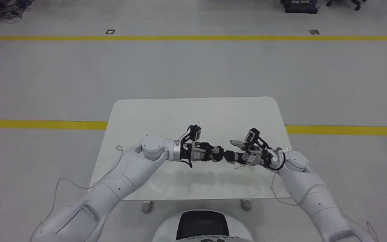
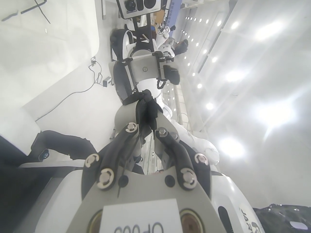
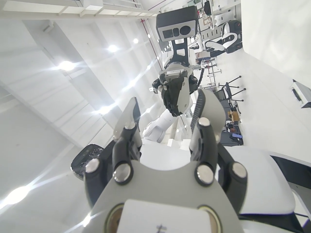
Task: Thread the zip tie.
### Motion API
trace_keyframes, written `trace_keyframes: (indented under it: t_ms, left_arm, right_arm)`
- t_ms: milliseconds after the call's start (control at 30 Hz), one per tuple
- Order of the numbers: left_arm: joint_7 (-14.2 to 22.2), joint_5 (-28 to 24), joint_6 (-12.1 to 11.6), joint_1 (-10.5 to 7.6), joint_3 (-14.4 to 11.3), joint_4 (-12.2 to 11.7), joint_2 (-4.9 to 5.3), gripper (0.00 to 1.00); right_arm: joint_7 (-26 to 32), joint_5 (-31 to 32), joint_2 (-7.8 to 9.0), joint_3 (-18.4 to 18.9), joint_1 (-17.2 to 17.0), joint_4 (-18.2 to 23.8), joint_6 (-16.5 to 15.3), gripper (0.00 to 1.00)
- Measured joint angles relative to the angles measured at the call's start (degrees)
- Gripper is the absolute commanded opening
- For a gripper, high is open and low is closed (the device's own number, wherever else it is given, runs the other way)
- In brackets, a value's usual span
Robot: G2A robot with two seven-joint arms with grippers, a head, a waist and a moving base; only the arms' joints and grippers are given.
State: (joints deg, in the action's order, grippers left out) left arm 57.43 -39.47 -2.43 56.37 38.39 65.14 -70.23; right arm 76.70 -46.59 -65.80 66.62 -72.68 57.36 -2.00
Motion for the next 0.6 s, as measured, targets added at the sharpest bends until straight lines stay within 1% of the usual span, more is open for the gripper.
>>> trace_keyframes:
  t_ms: [33,100,200,367,400,433,467,500,533,567,600]
  left_arm:
    - [-0.07,0.18,-0.71,0.21,0.23,0.03,0.09,0.00]
    - [-0.12,-0.46,-1.17,0.68,0.76,0.55,0.24,0.00]
    - [0.59,-1.29,-0.17,0.68,1.36,2.86,0.42,0.00]
    - [0.58,-1.26,-0.17,0.67,1.34,2.66,0.42,0.00]
    - [0.66,-1.29,-0.76,0.88,1.26,3.22,0.40,0.00]
    - [1.10,-0.90,-2.00,1.15,1.19,3.82,0.39,0.00]
    - [1.38,0.07,-3.84,1.38,1.23,3.87,0.43,0.00]
    - [1.01,1.44,-5.94,1.57,1.23,3.49,0.49,0.00]
    - [-0.18,3.54,-8.75,1.80,1.15,2.73,0.57,0.00]
    - [-1.18,5.42,-10.80,1.86,1.06,2.12,0.65,0.00]
    - [-1.81,8.42,-13.32,1.86,0.73,1.48,0.76,0.00]
  right_arm:
    - [-0.41,-0.33,0.00,0.20,-0.09,0.12,-0.12,1.00]
    - [-1.17,-0.60,-0.01,0.39,-0.18,0.40,-0.41,1.00]
    - [-1.25,-0.63,-0.02,0.42,-0.18,0.44,-0.47,1.00]
    - [-1.22,-0.61,-0.02,0.41,-0.18,0.43,-0.46,1.00]
    - [-1.22,-0.61,-0.01,0.41,-0.18,0.43,-0.45,1.00]
    - [-1.22,-0.61,-0.02,0.41,-0.18,0.43,-0.45,1.00]
    - [-1.22,-0.61,-0.01,0.41,-0.18,0.43,-0.45,1.00]
    - [-1.22,-0.61,-0.01,0.41,-0.18,0.43,-0.45,1.00]
    - [-1.22,-0.61,-0.02,0.41,-0.18,0.43,-0.45,1.00]
    - [-1.22,-0.61,-0.01,0.41,-0.18,0.43,-0.45,1.00]
    - [-1.22,-0.61,-0.02,0.41,-0.18,0.43,-0.45,1.00]
